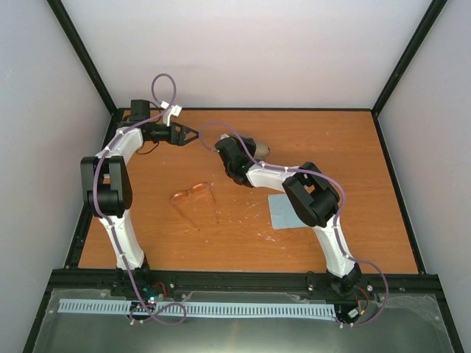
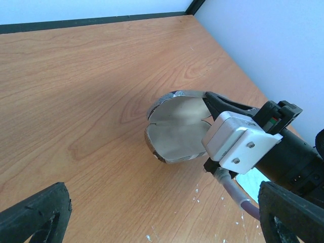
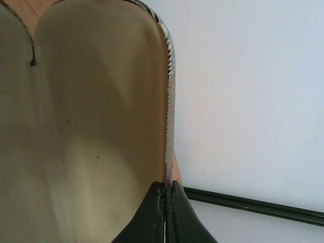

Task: Organize the sunglasses
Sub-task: Adjust the sunglasses case at the center of the board.

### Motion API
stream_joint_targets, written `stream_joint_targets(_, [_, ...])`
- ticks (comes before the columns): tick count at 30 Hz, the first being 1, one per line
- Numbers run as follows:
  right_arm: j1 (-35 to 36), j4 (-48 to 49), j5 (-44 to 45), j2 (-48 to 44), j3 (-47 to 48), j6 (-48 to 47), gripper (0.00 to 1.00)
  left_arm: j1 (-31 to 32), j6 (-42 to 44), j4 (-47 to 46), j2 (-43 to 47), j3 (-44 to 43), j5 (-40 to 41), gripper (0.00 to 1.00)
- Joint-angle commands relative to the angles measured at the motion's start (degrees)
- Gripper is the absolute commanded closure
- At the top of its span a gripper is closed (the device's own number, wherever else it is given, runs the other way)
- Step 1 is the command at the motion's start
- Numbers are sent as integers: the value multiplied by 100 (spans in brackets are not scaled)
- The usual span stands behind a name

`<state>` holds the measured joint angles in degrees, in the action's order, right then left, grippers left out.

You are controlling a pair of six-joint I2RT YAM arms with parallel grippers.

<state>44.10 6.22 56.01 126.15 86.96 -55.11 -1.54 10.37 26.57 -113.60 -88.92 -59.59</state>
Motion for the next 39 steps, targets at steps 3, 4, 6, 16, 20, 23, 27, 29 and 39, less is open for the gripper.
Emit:
stream_joint_targets(3, [-2,71,75,74,-268,255,97,-22,-53,-108,75,-61,-23,1])
stream_joint_targets(4, [-10,58,68,87,-291,297,97,-22,-78,-118,77,-51,-42,1])
stream_joint_targets(6, [-23,6,69,117,-297,366,97,-24,-99,-142,77,-37,-52,1])
stream_joint_targets(16, [-55,-642,-6,350,-85,964,90,-22,-143,-244,132,44,-105,1])
stream_joint_targets(20, [-13,-1004,155,424,-33,1271,81,-22,-94,-263,186,117,-107,1])
stream_joint_targets(23, [34,-1298,287,421,63,1544,74,-22,-78,-289,227,174,-114,1])
stream_joint_targets(27, [126,-1332,423,328,148,1648,72,-19,-94,-346,278,268,-139,1])
stream_joint_targets(29, [174,-1271,485,218,209,1667,70,-22,-99,-384,325,323,-139,0])
stream_joint_targets(39, [292,-3334,353,-849,1100,4320,58,-21,-198,-529,503,389,-279,0])
